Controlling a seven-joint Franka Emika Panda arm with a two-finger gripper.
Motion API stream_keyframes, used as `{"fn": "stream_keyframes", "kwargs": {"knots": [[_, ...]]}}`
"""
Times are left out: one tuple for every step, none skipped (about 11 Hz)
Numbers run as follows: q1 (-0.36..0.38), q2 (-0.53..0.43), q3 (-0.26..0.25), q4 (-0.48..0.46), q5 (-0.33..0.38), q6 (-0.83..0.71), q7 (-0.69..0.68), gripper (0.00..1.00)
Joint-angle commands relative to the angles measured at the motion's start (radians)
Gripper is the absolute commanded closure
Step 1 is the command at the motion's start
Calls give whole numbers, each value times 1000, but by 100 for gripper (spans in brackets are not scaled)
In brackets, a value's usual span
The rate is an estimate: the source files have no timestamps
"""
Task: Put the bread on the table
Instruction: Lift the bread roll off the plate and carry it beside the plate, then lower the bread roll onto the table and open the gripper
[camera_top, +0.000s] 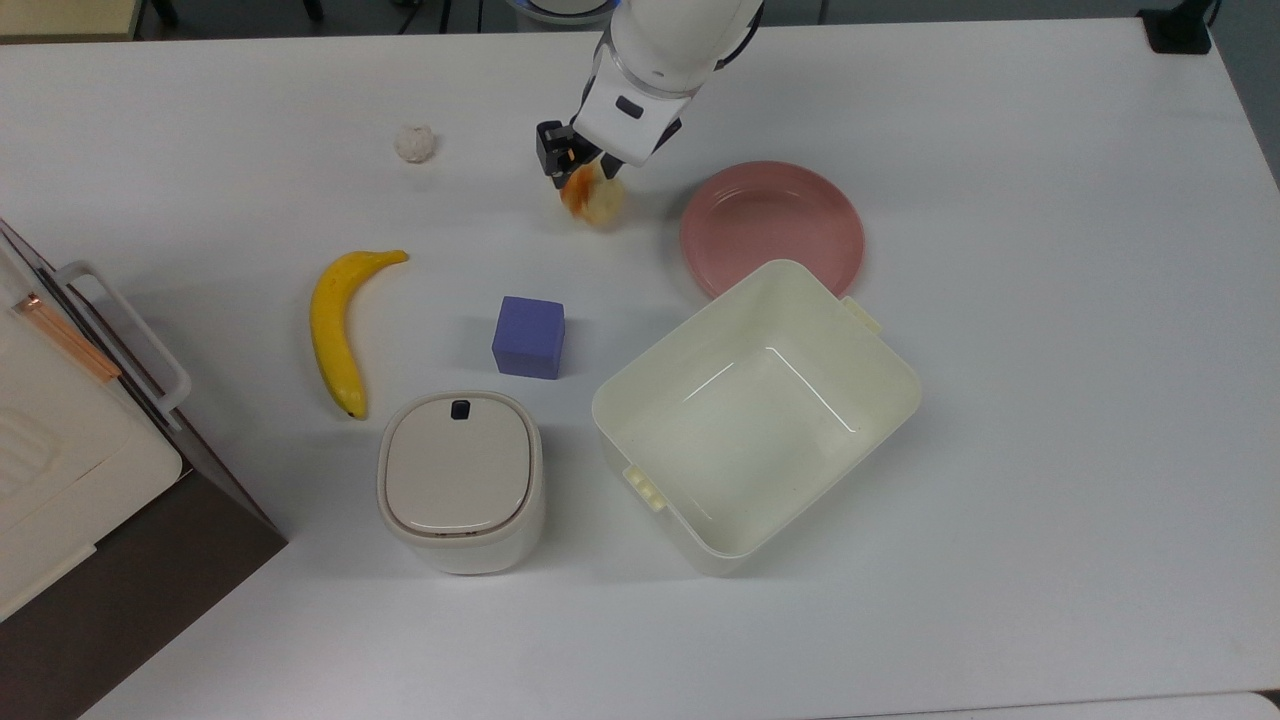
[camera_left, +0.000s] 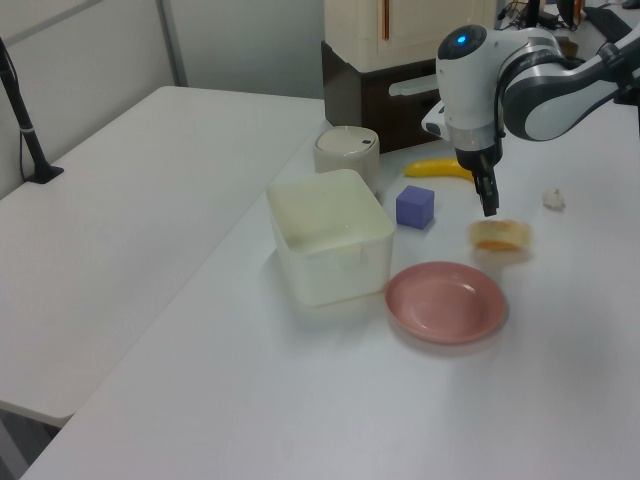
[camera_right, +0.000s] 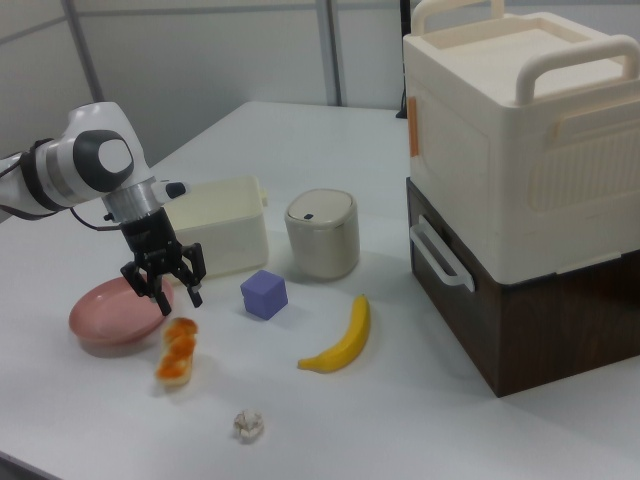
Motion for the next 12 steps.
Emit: {"fn": "stream_keyframes", "kwargs": {"knots": [[-21, -10, -4, 23, 15, 28, 50, 0], [-37, -13, -7, 49, 23, 27, 111, 0], [-40, -14, -26, 78, 26, 24, 133, 0], [-38, -16, -35, 86, 26, 22, 135, 0], [-43, -21, -38, 98, 26, 24, 138, 0], [-61, -27, -38, 110, 26, 22, 135, 0], [-86, -39, -40, 138, 32, 16, 138, 0], [-96, -50, -68, 167, 76, 7, 138, 0], [-103, -51, -101, 219, 160, -17, 139, 0], [-135, -48, -127, 289, 251, -74, 139, 0], [-168, -45, -130, 338, 314, -125, 139, 0], [-190, -45, -130, 362, 328, -145, 139, 0]]}}
